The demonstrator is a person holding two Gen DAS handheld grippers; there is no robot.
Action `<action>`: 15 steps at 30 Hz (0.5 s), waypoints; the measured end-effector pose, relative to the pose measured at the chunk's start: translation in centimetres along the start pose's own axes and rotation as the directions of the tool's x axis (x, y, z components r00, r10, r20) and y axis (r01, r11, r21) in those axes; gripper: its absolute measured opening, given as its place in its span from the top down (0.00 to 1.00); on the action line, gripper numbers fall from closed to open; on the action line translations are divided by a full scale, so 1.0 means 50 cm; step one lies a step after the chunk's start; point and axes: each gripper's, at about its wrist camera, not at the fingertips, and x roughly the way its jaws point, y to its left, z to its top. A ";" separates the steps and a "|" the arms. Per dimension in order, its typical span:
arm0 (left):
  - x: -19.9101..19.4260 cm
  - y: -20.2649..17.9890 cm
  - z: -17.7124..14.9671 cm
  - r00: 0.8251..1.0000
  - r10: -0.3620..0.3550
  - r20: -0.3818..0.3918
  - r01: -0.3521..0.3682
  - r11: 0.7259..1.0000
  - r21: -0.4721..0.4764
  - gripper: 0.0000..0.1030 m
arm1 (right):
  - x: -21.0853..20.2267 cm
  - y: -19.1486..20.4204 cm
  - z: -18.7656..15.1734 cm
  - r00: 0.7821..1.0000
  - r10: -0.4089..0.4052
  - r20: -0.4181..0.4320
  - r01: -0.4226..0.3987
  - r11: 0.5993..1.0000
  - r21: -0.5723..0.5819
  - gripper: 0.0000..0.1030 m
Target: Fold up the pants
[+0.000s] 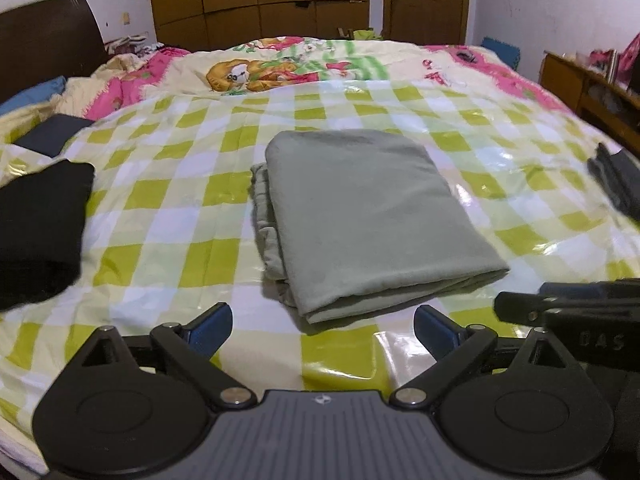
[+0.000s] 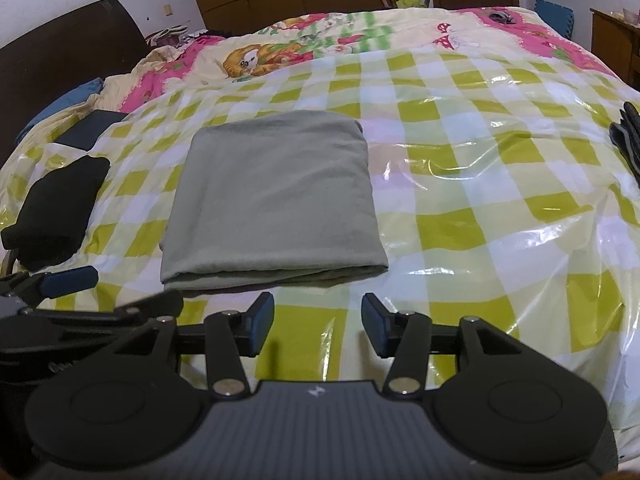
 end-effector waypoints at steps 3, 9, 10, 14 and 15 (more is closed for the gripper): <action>0.001 -0.007 -0.006 1.000 -0.003 -0.003 0.004 1.000 0.022 0.00 | -0.003 0.001 -0.002 1.000 -0.007 0.004 0.007 1.000 -0.004 0.49; 0.001 -0.010 -0.017 1.000 0.026 0.012 -0.027 0.999 0.042 0.00 | -0.004 0.004 -0.010 1.000 -0.023 0.002 0.023 1.000 -0.015 0.48; 0.000 -0.010 -0.017 1.000 0.026 0.017 -0.026 0.999 0.042 0.00 | -0.004 0.006 -0.011 1.000 -0.025 0.001 0.025 0.999 -0.019 0.48; -0.005 -0.010 -0.020 0.998 0.038 0.050 -0.040 0.998 0.042 0.00 | 0.000 0.009 -0.014 1.000 -0.024 -0.004 0.024 0.999 -0.025 0.48; -0.006 -0.011 -0.021 0.997 0.043 0.058 -0.046 0.998 0.048 0.00 | 0.000 0.008 -0.014 1.000 -0.024 -0.004 0.024 0.999 -0.024 0.48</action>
